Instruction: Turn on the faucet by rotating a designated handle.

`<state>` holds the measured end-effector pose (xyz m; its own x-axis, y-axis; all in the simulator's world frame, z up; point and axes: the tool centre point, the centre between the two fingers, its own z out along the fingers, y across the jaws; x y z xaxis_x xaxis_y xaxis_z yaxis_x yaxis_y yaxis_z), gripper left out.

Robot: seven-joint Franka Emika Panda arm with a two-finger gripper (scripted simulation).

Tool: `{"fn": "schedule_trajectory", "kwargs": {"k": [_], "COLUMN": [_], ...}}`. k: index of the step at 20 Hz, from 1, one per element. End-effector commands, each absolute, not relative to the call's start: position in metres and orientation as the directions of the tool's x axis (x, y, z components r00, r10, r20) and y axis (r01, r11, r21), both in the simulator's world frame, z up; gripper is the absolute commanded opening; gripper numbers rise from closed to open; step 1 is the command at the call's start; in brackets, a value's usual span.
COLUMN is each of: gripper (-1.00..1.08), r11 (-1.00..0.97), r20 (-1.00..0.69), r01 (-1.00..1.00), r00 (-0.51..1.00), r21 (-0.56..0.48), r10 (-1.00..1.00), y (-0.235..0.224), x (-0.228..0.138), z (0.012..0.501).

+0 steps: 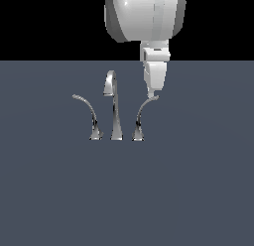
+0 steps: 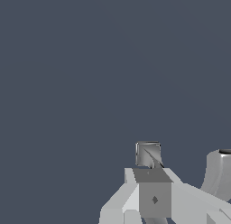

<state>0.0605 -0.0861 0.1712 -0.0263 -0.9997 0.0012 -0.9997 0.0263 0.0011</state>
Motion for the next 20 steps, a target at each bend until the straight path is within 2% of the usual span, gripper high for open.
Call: {"fn": "schedule_trajectory", "kwargs": {"k": [1, 7, 20], "gripper": [-1.0, -1.0, -1.0], "r11": [0.036, 0.035, 0.035], "r20": [0.001, 0.0, 0.0], "r01": [-0.999, -0.999, -0.999], "r00": [-0.036, -0.035, -0.035], "r21": [0.0, 0.0, 0.0], "r10": [-0.999, -0.999, -0.999], "y": [-0.088, -0.088, -0.103], "x": [0.062, 0.061, 0.021], "z": [0.17, 0.17, 0.17]}}
